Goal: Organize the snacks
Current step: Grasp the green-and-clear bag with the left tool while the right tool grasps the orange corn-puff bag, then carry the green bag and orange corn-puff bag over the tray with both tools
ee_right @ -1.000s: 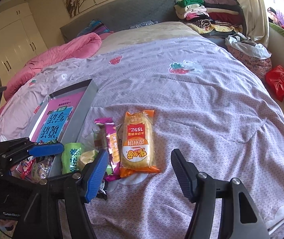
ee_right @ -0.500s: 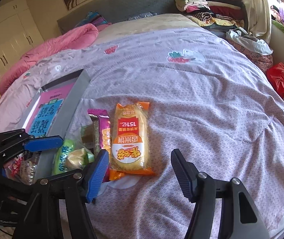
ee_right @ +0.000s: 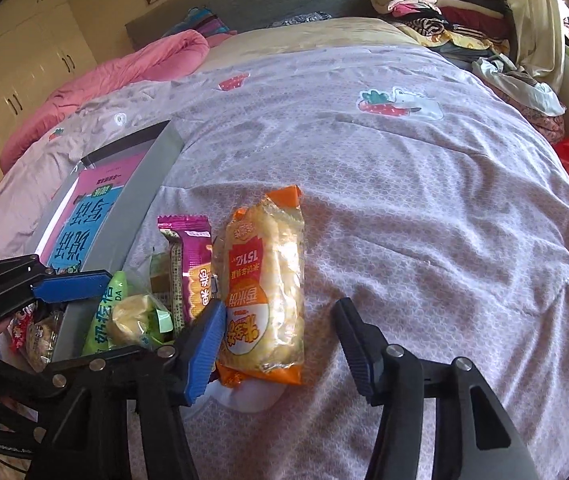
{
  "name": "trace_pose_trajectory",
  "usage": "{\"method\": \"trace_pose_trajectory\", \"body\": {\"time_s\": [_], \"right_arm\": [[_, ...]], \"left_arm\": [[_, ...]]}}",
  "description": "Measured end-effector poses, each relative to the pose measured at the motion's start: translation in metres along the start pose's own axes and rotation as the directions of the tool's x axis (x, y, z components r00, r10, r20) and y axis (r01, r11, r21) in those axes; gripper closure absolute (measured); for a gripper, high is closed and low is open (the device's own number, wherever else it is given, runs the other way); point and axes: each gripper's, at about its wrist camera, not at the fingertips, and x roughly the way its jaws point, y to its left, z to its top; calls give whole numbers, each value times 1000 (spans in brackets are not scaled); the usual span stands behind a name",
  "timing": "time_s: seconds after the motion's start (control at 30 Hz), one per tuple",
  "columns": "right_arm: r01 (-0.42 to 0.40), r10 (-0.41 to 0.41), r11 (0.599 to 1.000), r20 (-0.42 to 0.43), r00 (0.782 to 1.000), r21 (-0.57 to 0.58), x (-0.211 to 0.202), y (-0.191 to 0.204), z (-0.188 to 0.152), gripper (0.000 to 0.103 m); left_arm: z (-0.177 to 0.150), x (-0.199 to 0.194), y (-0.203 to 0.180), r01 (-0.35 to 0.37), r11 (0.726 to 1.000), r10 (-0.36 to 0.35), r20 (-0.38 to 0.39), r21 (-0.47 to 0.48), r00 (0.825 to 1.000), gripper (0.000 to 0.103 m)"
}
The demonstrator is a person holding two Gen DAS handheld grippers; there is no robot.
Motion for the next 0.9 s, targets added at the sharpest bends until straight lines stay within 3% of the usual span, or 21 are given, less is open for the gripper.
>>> {"method": "trace_pose_trajectory", "body": {"time_s": [0.13,0.2,0.6,0.8,0.9], "right_arm": [[-21,21,1000,2,1000,-2,2,0,2,58],[-39,39,999,1,999,-1,3,1,3,68],[-73,72,997,27,997,21,-6,-3,1,74],[-80,79,996,36,996,47,-11,-8,0,74],[-76,74,996,31,997,54,-11,-10,-1,74]], "left_arm": [[1,2,0,-2,1000,2,-3,-2,1000,35],[2,3,0,-3,1000,3,-5,-2,1000,35],[2,5,-15,-42,999,42,4,13,999,36],[5,14,-22,-83,996,83,0,34,997,31],[7,16,-18,-79,997,79,8,-4,997,32]]}}
